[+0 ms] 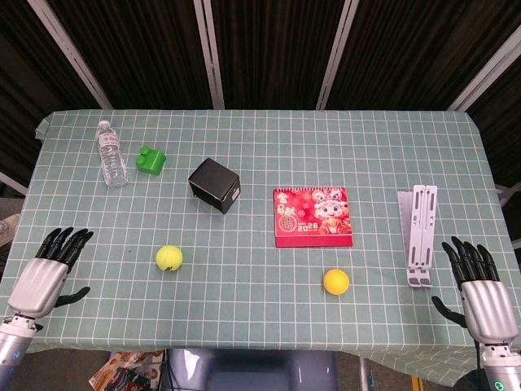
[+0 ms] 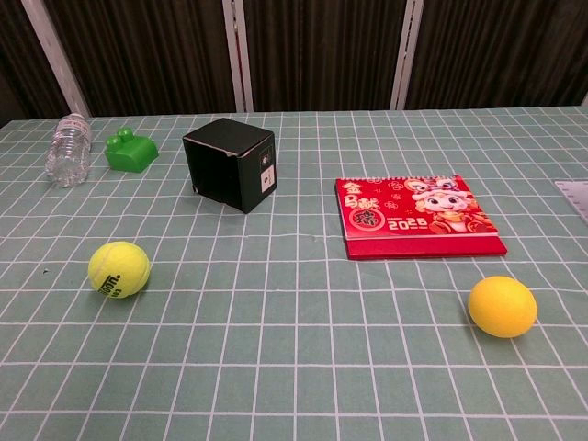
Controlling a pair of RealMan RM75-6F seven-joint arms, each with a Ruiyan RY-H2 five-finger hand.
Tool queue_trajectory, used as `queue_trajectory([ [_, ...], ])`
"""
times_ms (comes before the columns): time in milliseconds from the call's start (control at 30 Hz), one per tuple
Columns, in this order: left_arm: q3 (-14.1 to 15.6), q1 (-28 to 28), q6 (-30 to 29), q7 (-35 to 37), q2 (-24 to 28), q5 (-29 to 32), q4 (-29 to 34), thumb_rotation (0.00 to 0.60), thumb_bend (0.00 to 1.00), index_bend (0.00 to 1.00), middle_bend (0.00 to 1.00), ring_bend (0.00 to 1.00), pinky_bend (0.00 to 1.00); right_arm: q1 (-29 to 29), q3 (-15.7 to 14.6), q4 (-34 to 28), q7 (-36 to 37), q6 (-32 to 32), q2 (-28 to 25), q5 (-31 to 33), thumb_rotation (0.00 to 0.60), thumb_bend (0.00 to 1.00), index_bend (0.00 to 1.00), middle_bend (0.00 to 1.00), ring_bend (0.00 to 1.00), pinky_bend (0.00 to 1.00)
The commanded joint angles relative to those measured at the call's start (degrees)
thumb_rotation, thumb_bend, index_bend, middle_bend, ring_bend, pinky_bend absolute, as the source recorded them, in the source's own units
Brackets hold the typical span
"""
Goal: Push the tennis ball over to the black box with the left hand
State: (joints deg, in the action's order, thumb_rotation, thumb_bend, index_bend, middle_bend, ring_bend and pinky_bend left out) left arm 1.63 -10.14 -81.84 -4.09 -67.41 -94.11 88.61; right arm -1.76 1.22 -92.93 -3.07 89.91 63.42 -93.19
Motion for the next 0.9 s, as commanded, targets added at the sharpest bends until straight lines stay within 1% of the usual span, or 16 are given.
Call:
queue_trajectory([
  [33, 0.03, -0.29, 0.42, -0.25, -0.30, 0.00, 0.01, 0.600, 0.11, 0.00, 0.07, 0.00, 0.04, 0.27, -0.16, -0.16, 0.22, 0.26, -0.28, -0.10, 0.600, 0.24, 0.00, 0.00, 0.00, 0.00],
  [200, 0.31, -1.23, 2.02, -0.67, -1.15, -0.40, -0.41, 0.600, 0.12, 0.01, 0.09, 0.01, 0.04, 0.67, -0.47, -0.17, 0.37, 0.73, -0.50, -0.42, 0.600, 0.24, 0.00, 0.00, 0.00, 0.00],
  [233, 0.56, -1.45, 2.17, -0.64, -1.44, -1.00, -0.67, 0.600, 0.12, 0.03, 0.11, 0.02, 0.07, 0.72, -0.50, -0.22, 0.54, 0.85, -0.54, -0.51, 0.600, 0.24, 0.00, 0.00, 0.00, 0.00],
  [300, 1.43, -2.08, 2.82, -0.25, -2.20, -2.73, -1.13, 0.600, 0.12, 0.06, 0.17, 0.07, 0.20, 0.76, -0.49, -0.12, 0.66, 0.93, -0.56, -0.56, 0.600, 0.24, 0.00, 0.00, 0.00, 0.00],
  [333, 1.94, -2.45, 3.34, 0.11, -2.42, -3.56, -1.22, 0.600, 0.13, 0.11, 0.24, 0.13, 0.32, 0.76, -0.48, -0.05, 0.67, 0.89, -0.58, -0.53, 0.600, 0.24, 0.00, 0.00, 0.00, 0.00],
  [367, 2.35, -2.82, 3.67, 0.53, -2.71, -4.41, -1.33, 0.600, 0.14, 0.13, 0.28, 0.16, 0.38, 0.77, -0.46, 0.00, 0.70, 0.85, -0.60, -0.44, 0.600, 0.24, 0.00, 0.00, 0.00, 0.00],
  [400, 2.75, -3.18, 4.03, 0.82, -3.01, -5.22, -1.55, 0.600, 0.15, 0.18, 0.35, 0.22, 0.47, 0.78, -0.40, 0.01, 0.75, 0.84, -0.61, -0.30, 0.600, 0.24, 0.00, 0.00, 0.00, 0.00],
  [433, 3.14, -3.52, 4.46, 1.09, -3.27, -5.87, -1.72, 0.600, 0.18, 0.28, 0.45, 0.31, 0.58, 0.79, -0.33, 0.01, 0.83, 0.82, -0.61, -0.14, 0.600, 0.24, 0.00, 0.00, 0.00, 0.00],
  [467, 3.43, -3.82, 4.79, 1.27, -3.57, -6.41, -1.93, 0.600, 0.21, 0.36, 0.54, 0.39, 0.67, 0.80, -0.28, -0.01, 0.92, 0.79, -0.65, 0.00, 0.600, 0.24, 0.00, 0.00, 0.00, 0.00],
  [533, 3.95, -4.41, 5.56, 1.49, -4.17, -7.26, -2.29, 0.600, 0.25, 0.47, 0.64, 0.49, 0.75, 0.86, -0.27, 0.02, 1.09, 0.78, -0.73, 0.13, 0.600, 0.24, 0.00, 0.00, 0.00, 0.00],
  [567, 4.22, -4.68, 5.82, 1.63, -4.49, -7.77, -2.54, 0.600, 0.26, 0.51, 0.69, 0.52, 0.77, 0.88, -0.29, 0.02, 1.11, 0.79, -0.77, 0.11, 0.600, 0.24, 0.00, 0.00, 0.00, 0.00],
  [633, 4.68, -5.03, 6.06, 1.82, -5.02, -8.61, -3.06, 0.600, 0.28, 0.56, 0.72, 0.55, 0.78, 0.85, -0.37, 0.00, 1.25, 0.69, -0.86, 0.01, 0.600, 0.24, 0.00, 0.00, 0.00, 0.00],
  [767, 5.74, -5.36, 7.13, 1.30, -5.79, -9.27, -3.37, 0.600, 0.28, 0.61, 0.74, 0.56, 0.78, 0.82, -0.50, 0.09, 1.12, 0.30, -0.96, 0.11, 0.600, 0.24, 0.00, 0.00, 0.00, 0.00],
  [900, 5.73, -5.79, 8.50, -0.29, -6.83, -8.65, -3.90, 0.600, 0.28, 0.63, 0.74, 0.56, 0.78, 0.90, -0.53, -0.01, 1.20, 0.18, -1.00, 0.32, 0.600, 0.24, 0.00, 0.00, 0.00, 0.00],
])
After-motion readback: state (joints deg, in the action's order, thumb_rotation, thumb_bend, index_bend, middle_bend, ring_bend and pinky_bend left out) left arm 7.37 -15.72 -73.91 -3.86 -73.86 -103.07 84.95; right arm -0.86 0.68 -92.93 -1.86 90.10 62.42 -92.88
